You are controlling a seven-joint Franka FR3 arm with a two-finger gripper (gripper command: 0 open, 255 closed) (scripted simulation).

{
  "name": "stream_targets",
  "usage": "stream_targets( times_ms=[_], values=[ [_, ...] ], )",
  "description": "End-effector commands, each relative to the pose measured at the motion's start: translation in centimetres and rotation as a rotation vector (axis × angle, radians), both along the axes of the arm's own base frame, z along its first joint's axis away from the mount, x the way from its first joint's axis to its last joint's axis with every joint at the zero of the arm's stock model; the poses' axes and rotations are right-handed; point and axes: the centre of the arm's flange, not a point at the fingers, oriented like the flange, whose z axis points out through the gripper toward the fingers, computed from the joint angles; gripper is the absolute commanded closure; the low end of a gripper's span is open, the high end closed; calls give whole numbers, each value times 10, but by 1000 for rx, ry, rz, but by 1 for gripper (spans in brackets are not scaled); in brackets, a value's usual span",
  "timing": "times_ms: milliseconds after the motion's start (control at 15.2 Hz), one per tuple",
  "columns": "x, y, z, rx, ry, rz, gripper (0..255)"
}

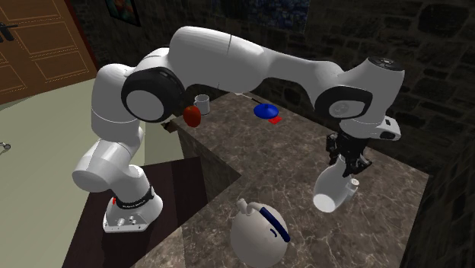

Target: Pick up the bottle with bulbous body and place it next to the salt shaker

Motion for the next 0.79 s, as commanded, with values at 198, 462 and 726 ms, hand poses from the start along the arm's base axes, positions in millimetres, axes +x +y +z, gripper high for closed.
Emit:
stream_targets(
  times_ms=[198, 462, 726],
  values=[
    [0, 0, -11, 0, -1, 0, 255],
    [0, 0, -11, 0, -1, 0, 255],
    [0, 0, -11, 0, -1, 0, 0]
  ],
)
